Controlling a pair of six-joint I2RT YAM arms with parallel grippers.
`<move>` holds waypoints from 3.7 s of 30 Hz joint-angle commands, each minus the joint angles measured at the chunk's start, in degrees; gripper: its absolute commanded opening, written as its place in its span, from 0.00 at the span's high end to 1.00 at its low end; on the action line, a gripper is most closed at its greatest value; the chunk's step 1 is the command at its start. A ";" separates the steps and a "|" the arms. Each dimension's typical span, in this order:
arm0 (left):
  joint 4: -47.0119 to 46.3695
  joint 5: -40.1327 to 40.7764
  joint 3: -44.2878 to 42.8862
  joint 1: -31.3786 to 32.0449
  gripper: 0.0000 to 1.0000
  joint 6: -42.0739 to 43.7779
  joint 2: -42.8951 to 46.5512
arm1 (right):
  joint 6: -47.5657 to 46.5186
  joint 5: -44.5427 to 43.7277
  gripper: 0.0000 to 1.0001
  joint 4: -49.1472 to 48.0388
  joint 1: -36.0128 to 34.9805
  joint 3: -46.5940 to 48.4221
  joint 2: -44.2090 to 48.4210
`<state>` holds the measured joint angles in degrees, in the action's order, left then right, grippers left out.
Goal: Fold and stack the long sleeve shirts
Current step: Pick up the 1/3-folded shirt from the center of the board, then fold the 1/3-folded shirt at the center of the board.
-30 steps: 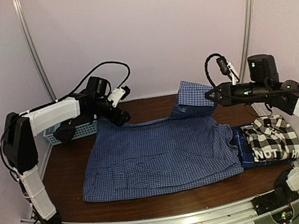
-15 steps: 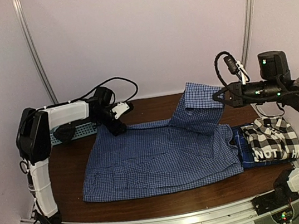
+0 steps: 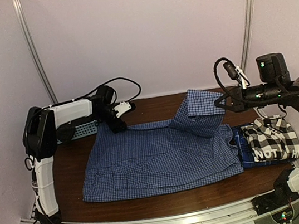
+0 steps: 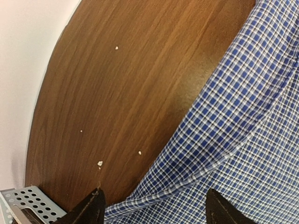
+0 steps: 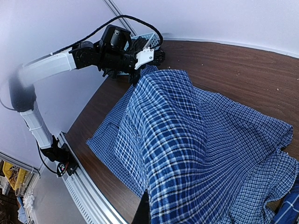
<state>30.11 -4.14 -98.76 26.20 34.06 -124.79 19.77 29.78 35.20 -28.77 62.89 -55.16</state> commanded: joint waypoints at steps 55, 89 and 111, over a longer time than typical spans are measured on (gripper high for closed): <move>3.29 14.51 9.18 2.17 1.00 -11.12 12.43 | -6.97 -8.16 1.00 18.76 1.26 20.24 -1.23; 15.43 25.09 24.34 15.11 0.98 -30.73 22.70 | -8.05 -17.42 1.00 30.44 1.26 21.71 3.75; 16.71 24.30 33.31 18.45 0.69 -37.34 24.74 | -6.89 -13.69 1.00 27.02 1.31 11.19 7.25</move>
<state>46.28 20.14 -65.93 44.47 -1.69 -102.52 12.23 14.28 65.04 -27.81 76.47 -48.49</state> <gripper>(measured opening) 0.277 0.018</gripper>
